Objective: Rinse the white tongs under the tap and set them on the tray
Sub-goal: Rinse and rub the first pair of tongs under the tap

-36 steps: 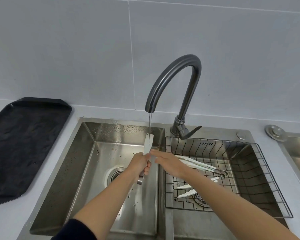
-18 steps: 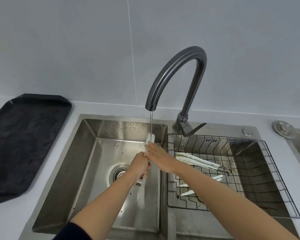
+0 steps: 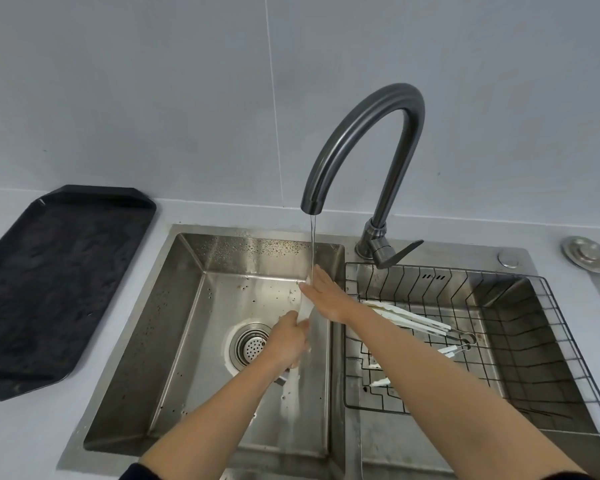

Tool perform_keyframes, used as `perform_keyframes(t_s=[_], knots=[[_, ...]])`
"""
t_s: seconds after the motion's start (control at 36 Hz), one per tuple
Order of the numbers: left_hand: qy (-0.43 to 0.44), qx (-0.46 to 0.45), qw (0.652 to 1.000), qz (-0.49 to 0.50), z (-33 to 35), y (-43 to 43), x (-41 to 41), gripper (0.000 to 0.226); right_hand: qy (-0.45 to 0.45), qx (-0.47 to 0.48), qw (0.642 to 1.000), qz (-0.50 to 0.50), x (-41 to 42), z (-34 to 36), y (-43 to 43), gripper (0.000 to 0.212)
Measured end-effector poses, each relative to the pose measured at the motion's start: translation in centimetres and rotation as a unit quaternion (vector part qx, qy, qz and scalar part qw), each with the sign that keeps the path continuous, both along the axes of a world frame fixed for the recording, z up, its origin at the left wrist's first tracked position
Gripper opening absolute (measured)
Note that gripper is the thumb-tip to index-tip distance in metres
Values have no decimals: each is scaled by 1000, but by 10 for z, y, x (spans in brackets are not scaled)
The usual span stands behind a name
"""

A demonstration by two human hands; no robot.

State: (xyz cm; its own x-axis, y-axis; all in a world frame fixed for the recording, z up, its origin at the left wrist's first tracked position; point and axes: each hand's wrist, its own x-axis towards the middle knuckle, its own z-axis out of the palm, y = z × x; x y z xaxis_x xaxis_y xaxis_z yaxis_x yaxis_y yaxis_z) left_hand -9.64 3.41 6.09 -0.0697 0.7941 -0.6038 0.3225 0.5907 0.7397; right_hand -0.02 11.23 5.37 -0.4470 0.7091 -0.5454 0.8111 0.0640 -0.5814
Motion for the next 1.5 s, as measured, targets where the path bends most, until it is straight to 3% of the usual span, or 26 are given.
perform_keyframes(t_s=[0.22, 0.31, 0.53, 0.67, 0.72, 0.78, 0.81, 0.92, 1.08, 1.17, 1.28, 1.39, 1.5], knots=[[8, 16, 1000, 21, -2, 8, -3, 26, 2, 33, 997, 63, -5, 6, -30, 64], [4, 29, 999, 26, 2, 7, -3, 18, 1, 46, 997, 68, -3, 7, -24, 62], [12, 60, 997, 40, 16, 1, -12, 27, 28, 77, 995, 50, -12, 13, -2, 56], [5, 50, 998, 23, 21, 1, -12, 27, 76, 55, 995, -15, -6, 15, 9, 49], [-1, 44, 999, 10, 21, -1, -15, 21, 77, 49, 995, -26, -6, 20, 11, 55], [-7, 34, 999, 5, 20, -2, -18, 19, 65, 64, 996, -20, -7, 22, 14, 82], [-11, 31, 999, 6, 20, -3, -19, 20, 59, 68, 996, -22, -7, 23, 16, 85], [-18, 48, 998, 34, 25, -1, -28, 32, 108, 71, 987, -97, -9, 20, 19, 56], [-66, 69, 987, 130, 28, 7, -49, 26, 151, 31, 971, -181, 1, 19, 13, 51], [-121, 46, 969, 213, 27, 10, -55, 37, 172, -1, 953, -249, 3, 10, 8, 53], [-278, 27, 901, 331, 22, 17, -57, 33, 204, -138, 919, -308, -1, 0, -1, 57], [-371, 16, 852, 369, 15, 21, -51, 34, 306, -286, 852, -313, -10, 3, -11, 31], [-391, 11, 845, 365, 10, 22, -42, 36, 374, -329, 799, -336, -15, 13, -15, 14]])
